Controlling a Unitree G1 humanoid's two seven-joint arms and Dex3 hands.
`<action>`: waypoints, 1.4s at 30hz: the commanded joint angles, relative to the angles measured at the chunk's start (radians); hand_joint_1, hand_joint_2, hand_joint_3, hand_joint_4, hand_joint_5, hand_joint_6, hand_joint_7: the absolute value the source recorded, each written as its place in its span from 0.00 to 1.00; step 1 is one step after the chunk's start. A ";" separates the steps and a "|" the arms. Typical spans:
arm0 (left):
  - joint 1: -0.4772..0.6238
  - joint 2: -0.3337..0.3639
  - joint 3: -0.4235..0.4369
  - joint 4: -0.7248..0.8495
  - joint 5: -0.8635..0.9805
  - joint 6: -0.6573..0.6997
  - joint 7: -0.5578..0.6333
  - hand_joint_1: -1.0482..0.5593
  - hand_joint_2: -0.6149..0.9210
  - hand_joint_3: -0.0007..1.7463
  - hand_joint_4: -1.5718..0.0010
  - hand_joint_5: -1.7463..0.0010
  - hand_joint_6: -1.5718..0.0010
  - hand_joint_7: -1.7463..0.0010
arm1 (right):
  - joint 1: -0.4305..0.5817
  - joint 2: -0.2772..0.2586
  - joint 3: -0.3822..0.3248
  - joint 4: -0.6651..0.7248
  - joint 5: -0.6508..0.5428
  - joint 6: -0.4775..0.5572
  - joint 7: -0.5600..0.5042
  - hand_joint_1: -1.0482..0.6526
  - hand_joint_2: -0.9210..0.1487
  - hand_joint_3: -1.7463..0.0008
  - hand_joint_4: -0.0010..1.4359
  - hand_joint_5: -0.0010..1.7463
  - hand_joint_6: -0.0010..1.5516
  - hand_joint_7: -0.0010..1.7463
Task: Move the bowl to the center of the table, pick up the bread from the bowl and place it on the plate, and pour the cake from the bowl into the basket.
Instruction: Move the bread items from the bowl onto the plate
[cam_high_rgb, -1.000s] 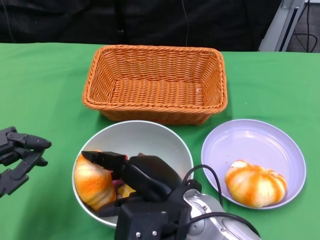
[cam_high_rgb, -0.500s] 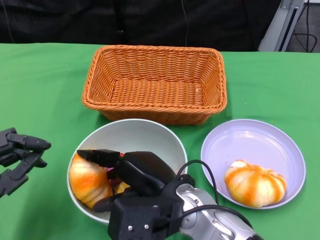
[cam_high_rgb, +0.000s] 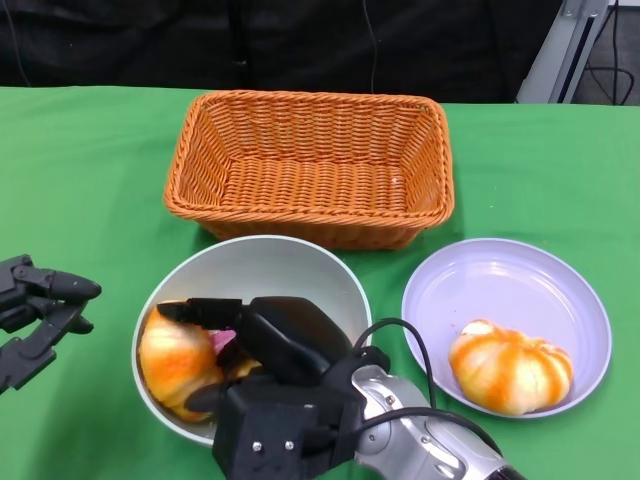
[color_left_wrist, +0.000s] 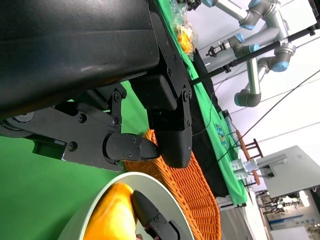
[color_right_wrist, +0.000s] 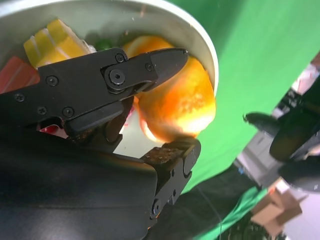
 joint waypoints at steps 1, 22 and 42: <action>-0.001 0.017 0.008 -0.008 0.002 -0.012 0.014 0.57 1.00 0.16 0.49 0.28 0.37 0.58 | 0.026 -0.007 -0.020 0.020 0.017 -0.023 -0.033 0.45 0.00 0.93 0.47 0.60 0.47 0.20; -0.004 0.019 0.005 -0.007 0.007 0.003 0.018 0.57 1.00 0.16 0.49 0.27 0.39 0.56 | 0.070 -0.041 -0.100 -0.047 0.053 -0.102 -0.104 0.49 0.00 0.95 0.43 0.86 0.39 0.50; -0.019 0.025 0.007 0.024 0.003 -0.008 0.012 0.58 1.00 0.16 0.49 0.27 0.39 0.54 | 0.128 -0.081 -0.161 -0.169 0.076 -0.104 -0.090 0.50 0.00 0.97 0.47 0.78 0.42 0.46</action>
